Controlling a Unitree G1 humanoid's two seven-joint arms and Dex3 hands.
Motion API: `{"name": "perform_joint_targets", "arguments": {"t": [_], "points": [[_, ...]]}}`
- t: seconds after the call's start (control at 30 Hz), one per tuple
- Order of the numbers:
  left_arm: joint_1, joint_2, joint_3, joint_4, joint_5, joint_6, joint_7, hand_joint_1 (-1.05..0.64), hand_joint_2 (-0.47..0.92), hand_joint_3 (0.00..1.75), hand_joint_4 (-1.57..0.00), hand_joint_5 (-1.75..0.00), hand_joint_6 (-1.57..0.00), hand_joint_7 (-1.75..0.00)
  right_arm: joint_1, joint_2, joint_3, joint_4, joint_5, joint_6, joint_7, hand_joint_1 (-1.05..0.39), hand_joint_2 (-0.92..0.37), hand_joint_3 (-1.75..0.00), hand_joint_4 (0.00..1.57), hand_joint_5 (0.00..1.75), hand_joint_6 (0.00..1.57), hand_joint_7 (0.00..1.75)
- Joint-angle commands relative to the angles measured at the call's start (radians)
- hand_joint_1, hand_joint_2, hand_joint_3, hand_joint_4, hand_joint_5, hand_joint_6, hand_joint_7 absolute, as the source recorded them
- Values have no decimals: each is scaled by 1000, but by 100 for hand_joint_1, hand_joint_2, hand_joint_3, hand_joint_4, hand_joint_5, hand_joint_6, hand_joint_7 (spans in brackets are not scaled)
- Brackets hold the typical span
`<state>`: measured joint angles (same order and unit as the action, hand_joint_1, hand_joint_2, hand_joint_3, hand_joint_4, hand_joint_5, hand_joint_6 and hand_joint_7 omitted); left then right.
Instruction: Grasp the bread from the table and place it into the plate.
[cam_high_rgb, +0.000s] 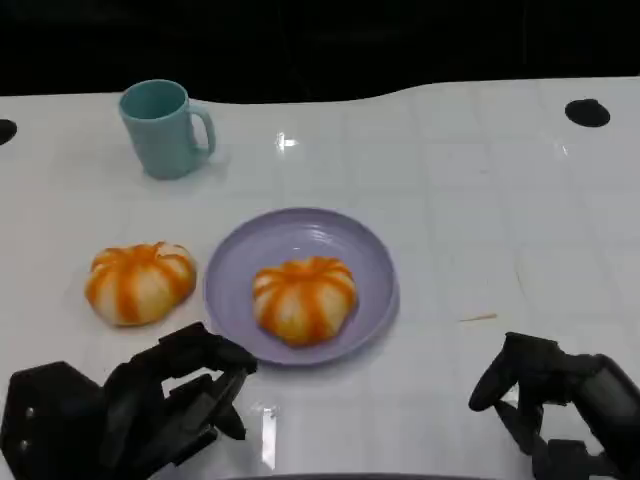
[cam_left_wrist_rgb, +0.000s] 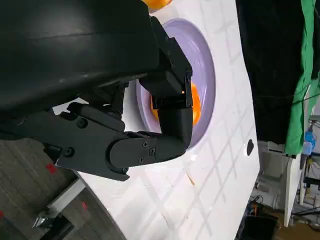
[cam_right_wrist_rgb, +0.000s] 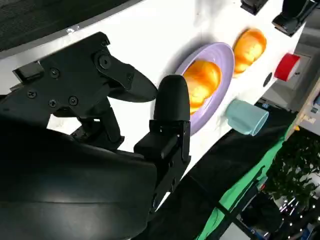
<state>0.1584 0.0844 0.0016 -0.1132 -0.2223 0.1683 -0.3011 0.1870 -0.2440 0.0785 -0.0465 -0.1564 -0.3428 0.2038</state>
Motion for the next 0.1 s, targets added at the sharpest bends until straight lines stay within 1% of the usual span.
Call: {"name": "perform_joint_targets", "arguments": {"t": [0.03,0.1], "points": [[-1,17,13,14,-5,-25,-18,-44,92,45,-62,-174,-66,-126,-7,-3,-7,11,4,-14,-9,-25,-61,-101,85,175,68,156],[-1,17,14,10,-5,-16,-13,-45,92,45,-62,-174,-67,-126,-10,-4,-5,11,-1,-13,-11,-25,-61,-101,86,175,68,156]]}}
